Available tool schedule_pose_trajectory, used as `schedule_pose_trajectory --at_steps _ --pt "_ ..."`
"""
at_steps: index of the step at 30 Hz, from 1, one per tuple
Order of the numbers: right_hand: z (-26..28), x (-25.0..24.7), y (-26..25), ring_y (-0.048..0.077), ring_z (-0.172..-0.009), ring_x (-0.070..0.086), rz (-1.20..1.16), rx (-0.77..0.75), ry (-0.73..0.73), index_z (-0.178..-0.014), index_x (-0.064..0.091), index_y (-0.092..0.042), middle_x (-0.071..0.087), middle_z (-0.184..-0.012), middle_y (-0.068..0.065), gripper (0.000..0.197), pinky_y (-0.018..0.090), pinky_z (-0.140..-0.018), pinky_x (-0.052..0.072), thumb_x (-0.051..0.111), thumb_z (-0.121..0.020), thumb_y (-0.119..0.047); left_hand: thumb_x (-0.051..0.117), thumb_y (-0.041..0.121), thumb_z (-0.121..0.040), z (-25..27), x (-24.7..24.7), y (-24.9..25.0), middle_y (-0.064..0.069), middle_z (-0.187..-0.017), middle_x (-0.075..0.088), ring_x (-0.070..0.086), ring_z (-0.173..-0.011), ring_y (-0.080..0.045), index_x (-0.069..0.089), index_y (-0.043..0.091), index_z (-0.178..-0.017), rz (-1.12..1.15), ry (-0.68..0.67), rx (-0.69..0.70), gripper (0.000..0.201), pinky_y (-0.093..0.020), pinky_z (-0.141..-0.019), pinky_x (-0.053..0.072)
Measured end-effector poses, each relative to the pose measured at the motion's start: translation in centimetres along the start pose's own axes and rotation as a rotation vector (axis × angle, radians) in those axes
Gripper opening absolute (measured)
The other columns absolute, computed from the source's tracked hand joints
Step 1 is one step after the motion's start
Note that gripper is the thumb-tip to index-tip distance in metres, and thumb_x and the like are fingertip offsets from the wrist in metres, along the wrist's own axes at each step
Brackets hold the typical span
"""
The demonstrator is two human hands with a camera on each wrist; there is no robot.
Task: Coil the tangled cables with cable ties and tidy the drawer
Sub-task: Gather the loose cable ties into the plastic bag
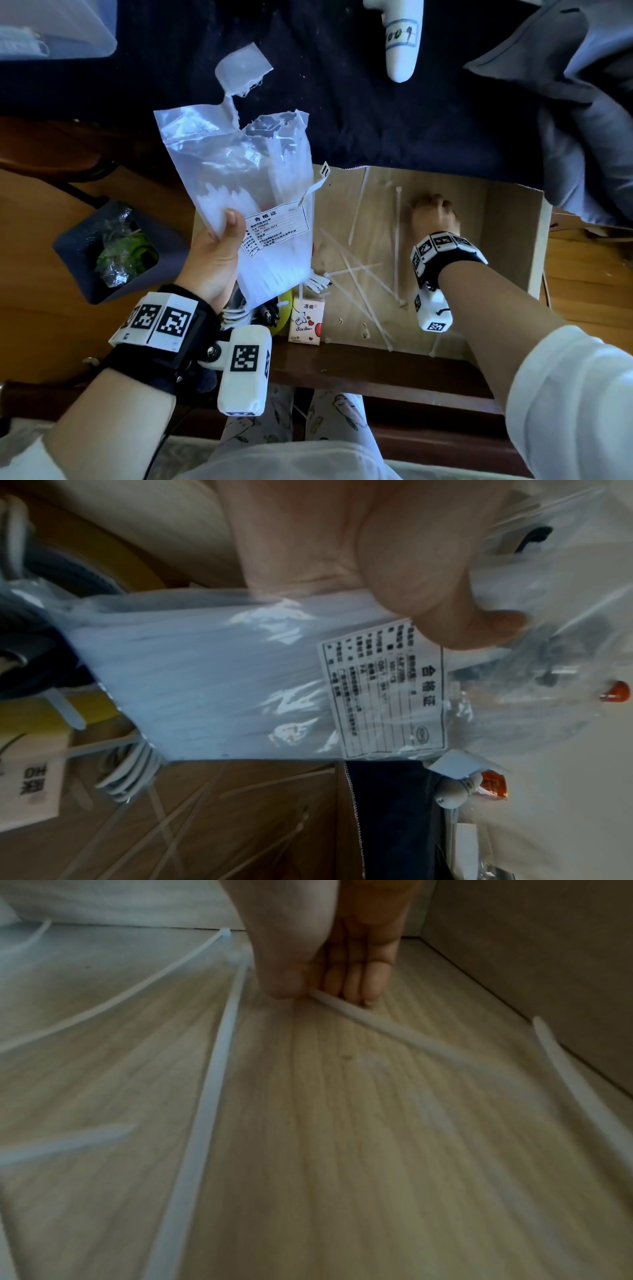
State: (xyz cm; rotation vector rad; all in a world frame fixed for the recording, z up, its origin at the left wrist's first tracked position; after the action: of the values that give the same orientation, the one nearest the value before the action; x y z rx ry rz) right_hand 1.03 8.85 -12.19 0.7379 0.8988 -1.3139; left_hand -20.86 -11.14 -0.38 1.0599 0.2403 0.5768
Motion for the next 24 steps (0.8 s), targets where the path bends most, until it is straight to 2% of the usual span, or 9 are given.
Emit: schedule_pose_trajectory --at_steps 1,3,6,8,10,14,17,19,24 --pt "-0.1 0.0 -0.1 0.037 -0.126 0.038 -0.047 0.035 -0.022 -0.13 0.041 0.005 0.039 -0.136 0.025 0.039 0.047 -0.1 0.034 0.026 -0.097 -0.008 0.057 0.076 -0.048 -0.1 0.0 0.0 0.018 -0.085 0.073 0.067 -0.086 0.006 0.054 0.006 -0.105 -0.003 0.0 0.005 0.09 -0.007 -0.068 0.049" --pt "-0.1 -0.6 -0.4 0.039 -0.122 0.043 -0.124 0.105 0.001 -0.125 0.045 0.009 0.046 -0.131 0.026 0.037 0.046 -0.096 0.037 0.026 -0.096 -0.005 0.062 0.081 -0.044 -0.3 0.0 -0.2 0.012 -0.094 0.073 0.067 -0.094 0.0 0.054 0.005 -0.111 0.02 0.014 0.007 0.102 -0.012 -0.074 0.052" --pt "0.6 -2.0 -0.2 0.039 -0.116 0.051 -0.2 0.218 -0.051 -0.13 0.04 0.0 0.054 -0.125 0.024 0.037 0.042 -0.091 0.042 0.026 -0.096 -0.002 0.068 0.082 -0.04 -0.5 0.0 -0.3 -0.001 -0.113 0.069 0.063 -0.11 -0.013 0.054 0.008 -0.119 0.062 0.024 -0.022 0.11 -0.028 -0.091 0.052" --pt "1.3 -2.6 0.2 0.039 -0.117 0.051 -0.207 0.247 -0.072 -0.134 0.031 -0.001 0.053 -0.125 0.024 0.04 0.042 -0.092 0.043 0.032 -0.094 0.001 0.069 0.082 -0.04 -0.4 0.1 0.0 0.0 -0.114 0.069 0.063 -0.111 -0.013 0.055 0.013 -0.117 0.074 0.019 -0.025 0.104 -0.031 -0.095 0.049" --pt "2.4 -2.7 0.3 0.037 -0.117 0.052 -0.241 0.275 -0.074 -0.131 0.03 0.0 0.053 -0.126 0.023 0.038 0.04 -0.091 0.043 0.037 -0.093 0.0 0.07 0.082 -0.038 -0.4 0.2 0.2 -0.002 -0.119 0.066 0.062 -0.112 -0.012 0.052 0.011 -0.123 0.081 0.031 -0.025 0.113 -0.032 -0.098 0.047" --pt "4.1 -1.2 -1.1 0.036 -0.112 0.055 -0.281 0.202 -0.197 -0.123 0.046 0.003 0.056 -0.122 0.023 0.034 0.036 -0.086 0.045 0.046 -0.091 -0.009 0.072 0.081 -0.035 -0.3 0.4 0.7 -0.004 -0.121 0.063 0.064 -0.107 -0.008 0.042 0.003 -0.134 0.107 0.023 -0.008 0.13 -0.021 -0.082 0.054" --pt "4.4 0.1 -2.3 0.033 -0.105 0.06 -0.187 0.135 -0.267 -0.111 0.059 0.002 0.062 -0.114 0.019 0.026 0.033 -0.079 0.047 0.048 -0.09 -0.007 0.073 0.077 -0.042 -0.4 -0.1 0.6 -0.011 -0.132 0.056 0.058 -0.118 -0.013 0.035 0.004 -0.14 0.117 0.034 0.016 0.128 -0.025 -0.089 0.053" --pt "4.5 0.9 -2.4 0.033 -0.105 0.06 -0.131 0.151 -0.254 -0.112 0.06 0.001 0.062 -0.114 0.017 0.028 0.034 -0.078 0.045 0.041 -0.092 -0.001 0.073 0.076 -0.044 -0.3 -0.4 0.5 -0.011 -0.135 0.054 0.058 -0.118 -0.013 0.031 0.004 -0.143 0.122 0.022 0.007 0.129 -0.023 -0.085 0.053" --pt "4.5 1.6 -1.6 0.036 -0.114 0.054 -0.15 0.247 -0.232 -0.123 0.052 -0.001 0.056 -0.125 0.018 0.036 0.041 -0.093 0.043 0.028 -0.096 -0.005 0.074 0.073 -0.044 0.1 -0.7 0.4 -0.003 -0.125 0.062 0.061 -0.114 -0.013 0.038 0.006 -0.139 0.151 -0.005 -0.011 0.122 -0.023 -0.08 0.054"
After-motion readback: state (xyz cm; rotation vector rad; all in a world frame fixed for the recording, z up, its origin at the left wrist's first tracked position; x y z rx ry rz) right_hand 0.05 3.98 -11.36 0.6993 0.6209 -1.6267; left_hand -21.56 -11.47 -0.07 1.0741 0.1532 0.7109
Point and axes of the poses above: each hand's wrist, its own z-axis away from the middle knuckle, its own x-axis out of the palm, y = z × x, the point moved 1 cm from there along -z, towards the middle knuckle
